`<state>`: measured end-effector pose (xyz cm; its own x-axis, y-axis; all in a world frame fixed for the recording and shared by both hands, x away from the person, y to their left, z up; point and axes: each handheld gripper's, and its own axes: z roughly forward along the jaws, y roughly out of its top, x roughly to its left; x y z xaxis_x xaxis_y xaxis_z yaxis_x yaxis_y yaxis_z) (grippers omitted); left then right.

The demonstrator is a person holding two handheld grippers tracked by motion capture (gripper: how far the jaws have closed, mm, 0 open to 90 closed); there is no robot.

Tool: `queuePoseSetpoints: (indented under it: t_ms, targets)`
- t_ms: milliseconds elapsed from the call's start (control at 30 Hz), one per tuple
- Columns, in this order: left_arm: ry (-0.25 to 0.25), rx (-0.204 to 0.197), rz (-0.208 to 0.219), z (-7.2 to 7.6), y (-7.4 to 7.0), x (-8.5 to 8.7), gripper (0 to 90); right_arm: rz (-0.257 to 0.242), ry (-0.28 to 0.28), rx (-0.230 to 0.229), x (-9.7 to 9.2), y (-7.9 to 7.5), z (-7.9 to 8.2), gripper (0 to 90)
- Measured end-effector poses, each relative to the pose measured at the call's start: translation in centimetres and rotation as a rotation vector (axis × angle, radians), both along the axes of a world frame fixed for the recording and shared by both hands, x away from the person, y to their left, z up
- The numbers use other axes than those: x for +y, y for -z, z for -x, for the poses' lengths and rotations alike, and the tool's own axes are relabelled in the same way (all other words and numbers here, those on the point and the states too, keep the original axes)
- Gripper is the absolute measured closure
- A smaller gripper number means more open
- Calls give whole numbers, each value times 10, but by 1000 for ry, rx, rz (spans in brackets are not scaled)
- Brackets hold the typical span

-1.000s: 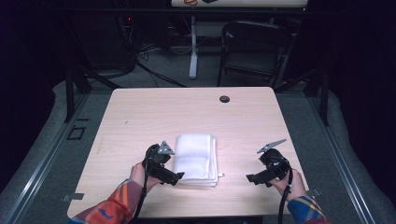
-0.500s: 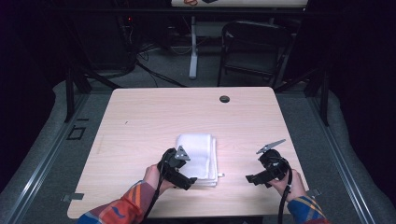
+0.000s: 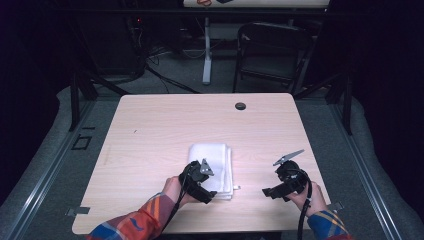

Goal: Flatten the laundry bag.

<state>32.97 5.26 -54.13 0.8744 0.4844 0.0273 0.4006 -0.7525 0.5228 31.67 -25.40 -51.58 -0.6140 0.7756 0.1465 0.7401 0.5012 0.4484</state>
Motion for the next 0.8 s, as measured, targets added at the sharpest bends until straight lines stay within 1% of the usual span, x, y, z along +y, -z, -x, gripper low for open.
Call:
queuePoseSetpoints:
  t_ms: [67,100,133,200,267,333,367,467,500,533,633,667,700,733,767,800]
  targets:
    - [1,4,-27,0,4,-4,179,11,-2,1,0,-1,0,147]
    - [2,3,-35,0,5,-6,180,-7,-3,2,1,0,1,147]
    - [5,5,-42,-1,7,-7,186,1,4,-7,2,0,1,148]
    - [2,3,-56,0,10,-10,199,6,-8,3,2,0,1,150]
    - [11,0,-82,0,12,-12,199,1,-9,4,2,1,1,150]
    - [9,-6,-92,1,14,-13,199,16,-9,5,3,1,1,152]
    - [11,-5,-95,1,14,-13,201,10,-8,6,3,2,1,153]
    - [14,-5,-89,0,15,-11,234,6,-15,10,4,2,1,156]
    - [10,-5,-80,0,15,-10,278,0,-9,4,5,3,2,159]
    - [15,-2,-74,-1,14,-9,278,0,-9,4,5,3,2,159]
    - [14,0,-60,-2,14,-7,324,-5,-7,6,6,4,2,161]
    - [21,7,-52,-3,14,-6,346,9,-19,17,5,3,1,161]
    - [23,11,-48,-3,14,-6,395,21,-21,20,6,3,1,162]
    - [23,8,-50,-3,14,-6,395,21,-21,20,6,3,1,162]
    - [34,17,-40,-3,13,-5,406,32,-30,24,6,3,1,161]
    - [33,22,-31,-3,13,-5,471,16,-30,25,6,4,1,161]
